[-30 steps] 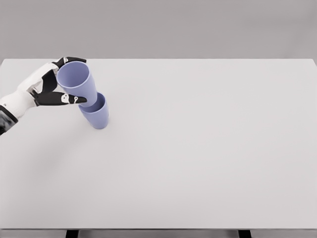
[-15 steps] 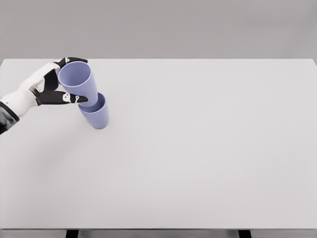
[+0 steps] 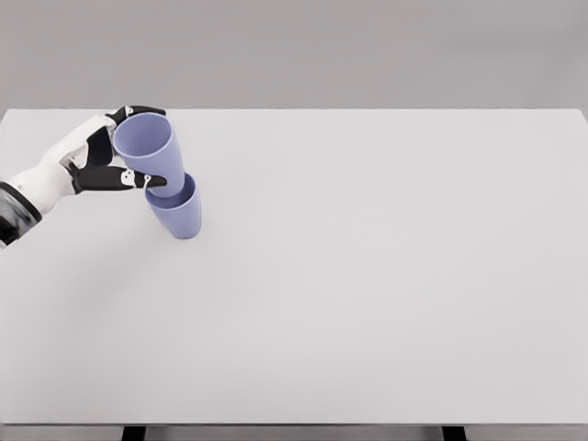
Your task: Place the right cup on the left cup with left arm
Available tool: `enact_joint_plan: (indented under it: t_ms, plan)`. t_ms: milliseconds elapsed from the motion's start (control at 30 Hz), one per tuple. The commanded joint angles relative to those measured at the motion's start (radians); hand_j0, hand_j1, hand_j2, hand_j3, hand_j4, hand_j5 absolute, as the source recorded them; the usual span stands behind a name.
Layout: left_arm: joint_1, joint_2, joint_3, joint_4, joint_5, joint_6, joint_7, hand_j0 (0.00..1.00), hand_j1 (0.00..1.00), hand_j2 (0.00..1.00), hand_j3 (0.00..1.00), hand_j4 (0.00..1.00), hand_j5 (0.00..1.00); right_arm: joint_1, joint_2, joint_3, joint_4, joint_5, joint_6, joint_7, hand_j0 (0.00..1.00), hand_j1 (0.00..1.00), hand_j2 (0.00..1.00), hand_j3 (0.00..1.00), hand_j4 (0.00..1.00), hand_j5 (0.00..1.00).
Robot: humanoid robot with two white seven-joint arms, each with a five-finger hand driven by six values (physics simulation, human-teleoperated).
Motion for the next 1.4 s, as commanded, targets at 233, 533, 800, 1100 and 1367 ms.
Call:
enact_joint_plan:
  t_ms: [233, 533, 800, 1100, 1367]
  plan:
    - [-0.002, -0.014, 0.000, 0.019, 0.004, 0.012, 0.001, 0.70, 0.70, 0.70, 0.70, 0.70, 0.70, 0.000, 0.000, 0.000, 0.000, 0.000, 0.000, 0.000, 1.00, 1.00, 1.00, 1.00, 1.00, 1.00]
    - [-0.003, -0.024, -0.001, 0.016, 0.001, 0.010, 0.001, 0.70, 0.70, 0.70, 0.70, 0.70, 0.70, 0.000, 0.000, 0.000, 0.000, 0.000, 0.000, 0.000, 1.00, 1.00, 1.00, 1.00, 1.00, 1.00]
    - [0.002, -0.022, -0.003, 0.013, 0.001, 0.010, 0.001, 0.70, 0.70, 0.70, 0.70, 0.70, 0.70, 0.000, 0.000, 0.000, 0.000, 0.000, 0.000, 0.000, 1.00, 1.00, 1.00, 1.00, 1.00, 1.00]
    - [0.008, -0.027, -0.007, 0.018, -0.001, 0.012, 0.001, 0.70, 0.70, 0.70, 0.70, 0.70, 0.70, 0.000, 0.000, 0.000, 0.000, 0.000, 0.000, 0.000, 1.00, 1.00, 1.00, 1.00, 1.00, 1.00]
    - [0.011, -0.030, -0.009, 0.018, -0.002, 0.010, 0.001, 0.71, 0.71, 0.71, 0.71, 0.71, 0.71, 0.000, 0.000, 0.000, 0.000, 0.000, 0.000, 0.000, 1.00, 1.00, 1.00, 1.00, 1.00, 1.00]
